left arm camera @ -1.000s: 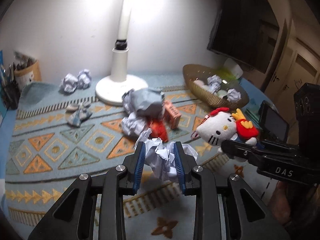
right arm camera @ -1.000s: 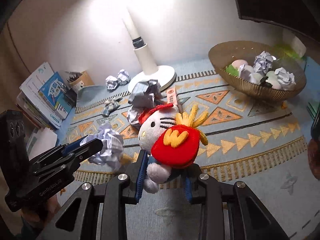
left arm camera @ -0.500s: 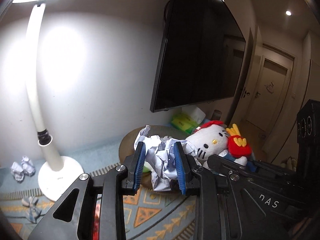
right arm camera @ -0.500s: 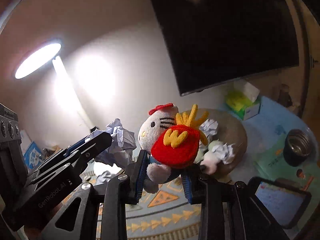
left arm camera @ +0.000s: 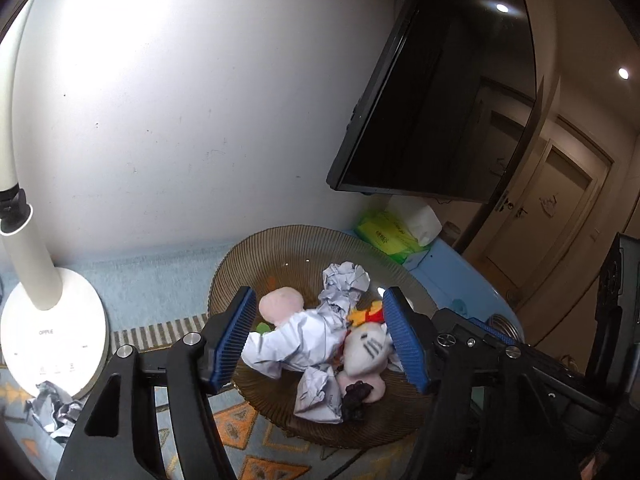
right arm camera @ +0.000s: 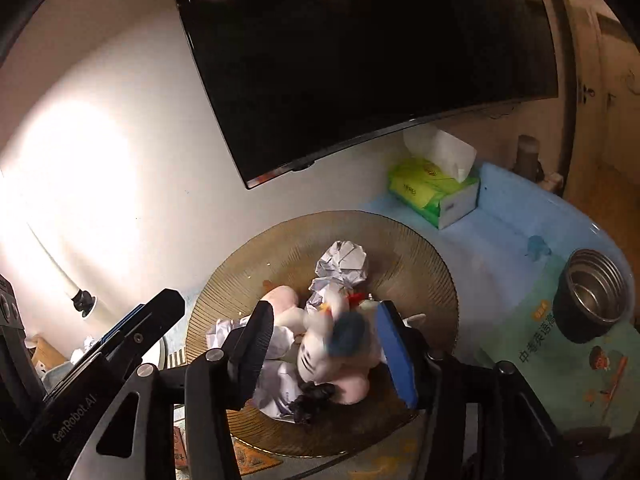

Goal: Organize objects

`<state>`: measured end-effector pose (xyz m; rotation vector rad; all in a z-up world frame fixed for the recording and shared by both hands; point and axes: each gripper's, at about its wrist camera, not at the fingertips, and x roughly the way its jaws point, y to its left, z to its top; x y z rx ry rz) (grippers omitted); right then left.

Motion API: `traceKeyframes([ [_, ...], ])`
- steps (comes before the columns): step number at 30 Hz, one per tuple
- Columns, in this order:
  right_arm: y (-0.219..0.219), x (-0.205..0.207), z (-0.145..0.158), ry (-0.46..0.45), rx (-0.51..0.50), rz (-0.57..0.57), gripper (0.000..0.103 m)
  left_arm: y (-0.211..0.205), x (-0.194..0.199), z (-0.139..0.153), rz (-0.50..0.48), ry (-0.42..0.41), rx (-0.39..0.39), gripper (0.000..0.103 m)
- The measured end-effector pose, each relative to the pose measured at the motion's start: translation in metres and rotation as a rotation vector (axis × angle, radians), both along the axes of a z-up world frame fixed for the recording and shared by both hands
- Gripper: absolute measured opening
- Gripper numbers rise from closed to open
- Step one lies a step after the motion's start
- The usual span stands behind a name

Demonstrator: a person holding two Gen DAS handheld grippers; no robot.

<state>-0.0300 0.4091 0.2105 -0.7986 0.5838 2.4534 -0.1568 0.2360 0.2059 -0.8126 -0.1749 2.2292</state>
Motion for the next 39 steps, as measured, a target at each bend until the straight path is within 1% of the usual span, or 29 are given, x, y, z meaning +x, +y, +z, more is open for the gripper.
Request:
traceKeyframes([
  [2,-0.002,0.009,0.000,0.018,-0.024,0.006,0.052,-0.005,0.010,0.007,0.005,0.027,-0.015,0.064],
  [3,-0.006,0.014,0.002,0.029,-0.027,0.012,0.052,-0.011,0.016,0.012,0.006,0.034,-0.010,0.064],
  [5,-0.020,0.025,0.011,0.047,-0.010,0.033,0.052,-0.029,0.033,0.023,0.015,0.053,0.002,0.064],
  [9,-0.067,0.045,0.034,0.090,0.034,0.135,0.052,-0.078,0.066,0.044,0.078,0.100,0.009,0.064],
  [12,-0.110,0.056,0.044,0.100,0.069,0.221,0.053,-0.123,0.088,0.047,0.151,0.103,-0.032,0.064],
  [14,-0.138,0.060,0.040,0.080,0.099,0.241,0.053,-0.154,0.098,0.036,0.206,0.090,-0.062,0.066],
  [16,-0.168,0.059,0.025,0.036,0.154,0.245,0.053,-0.184,0.106,0.013,0.280,0.060,-0.095,0.067],
  [17,-0.181,0.058,0.013,0.021,0.160,0.262,0.053,-0.197,0.109,-0.001,0.306,0.035,-0.104,0.067],
  [19,-0.200,0.054,-0.017,0.010,0.125,0.304,0.053,-0.221,0.112,-0.033,0.362,-0.008,-0.142,0.067],
  [21,-0.208,0.048,-0.051,0.005,0.099,0.326,0.053,-0.236,0.112,-0.065,0.402,-0.054,-0.169,0.067],
  [23,-0.216,0.044,-0.078,-0.017,0.129,0.316,0.053,-0.244,0.112,-0.087,0.430,-0.067,-0.197,0.067],
  [24,-0.217,0.041,-0.087,-0.032,0.133,0.316,0.053,-0.246,0.110,-0.094,0.432,-0.077,-0.203,0.067],
  [26,-0.216,0.039,-0.097,-0.038,0.124,0.340,0.053,-0.253,0.105,-0.099,0.417,-0.118,-0.162,0.067],
  [27,-0.215,0.037,-0.099,-0.040,0.124,0.348,0.053,-0.256,0.103,-0.100,0.416,-0.119,-0.142,0.067],
  [28,-0.213,0.035,-0.102,-0.046,0.122,0.349,0.056,-0.257,0.103,-0.101,0.420,-0.127,-0.140,0.067],
  [29,-0.211,0.032,-0.106,-0.067,0.119,0.341,0.060,-0.258,0.100,-0.103,0.415,-0.149,-0.134,0.067],
  [31,-0.207,0.027,-0.113,-0.108,0.096,0.338,0.060,-0.261,0.098,-0.106,0.412,-0.174,-0.117,0.067],
  [34,-0.205,0.027,-0.113,-0.106,0.076,0.345,0.060,-0.260,0.099,-0.105,0.416,-0.164,-0.119,0.067],
  [39,-0.209,0.029,-0.111,-0.104,0.101,0.350,0.060,-0.256,0.103,-0.103,0.433,-0.146,-0.154,0.067],
])
